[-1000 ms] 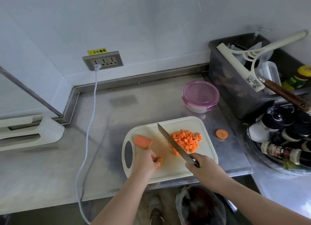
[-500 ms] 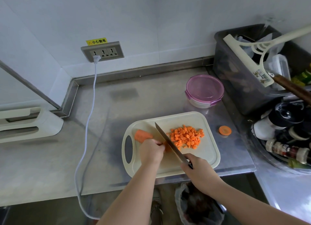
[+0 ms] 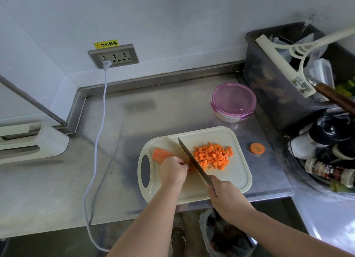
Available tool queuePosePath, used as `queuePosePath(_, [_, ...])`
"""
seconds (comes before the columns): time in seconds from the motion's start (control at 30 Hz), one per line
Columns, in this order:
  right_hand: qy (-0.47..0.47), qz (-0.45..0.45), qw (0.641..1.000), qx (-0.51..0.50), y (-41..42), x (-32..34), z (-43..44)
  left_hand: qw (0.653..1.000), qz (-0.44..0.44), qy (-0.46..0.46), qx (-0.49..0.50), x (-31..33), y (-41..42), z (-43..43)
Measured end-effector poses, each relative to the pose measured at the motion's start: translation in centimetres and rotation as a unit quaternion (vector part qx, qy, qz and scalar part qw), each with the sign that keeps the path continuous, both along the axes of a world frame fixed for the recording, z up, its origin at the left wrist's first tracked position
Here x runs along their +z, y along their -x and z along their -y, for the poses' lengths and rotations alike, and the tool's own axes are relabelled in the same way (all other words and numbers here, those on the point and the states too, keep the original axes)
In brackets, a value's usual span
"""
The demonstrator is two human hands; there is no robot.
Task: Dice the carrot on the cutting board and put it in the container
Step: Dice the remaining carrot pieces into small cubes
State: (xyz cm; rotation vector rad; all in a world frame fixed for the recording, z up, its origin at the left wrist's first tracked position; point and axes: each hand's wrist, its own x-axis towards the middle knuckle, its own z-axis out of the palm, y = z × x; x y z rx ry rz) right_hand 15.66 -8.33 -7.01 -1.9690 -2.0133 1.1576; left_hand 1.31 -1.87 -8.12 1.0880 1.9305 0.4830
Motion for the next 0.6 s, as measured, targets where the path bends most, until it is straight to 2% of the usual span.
queuePosePath(0.13, [-0.052, 0.015, 0.998, 0.008, 0.1, 0.5, 0.2, 1.000, 0.007, -0.006, 0.010, -0.7, -0.1, 0.1])
queuePosePath(0.6, [-0.014, 0.043, 0.999, 0.010, 0.8, 0.6, 0.3, 1.000, -0.004, -0.021, 0.009, -1.2, -0.1, 0.2])
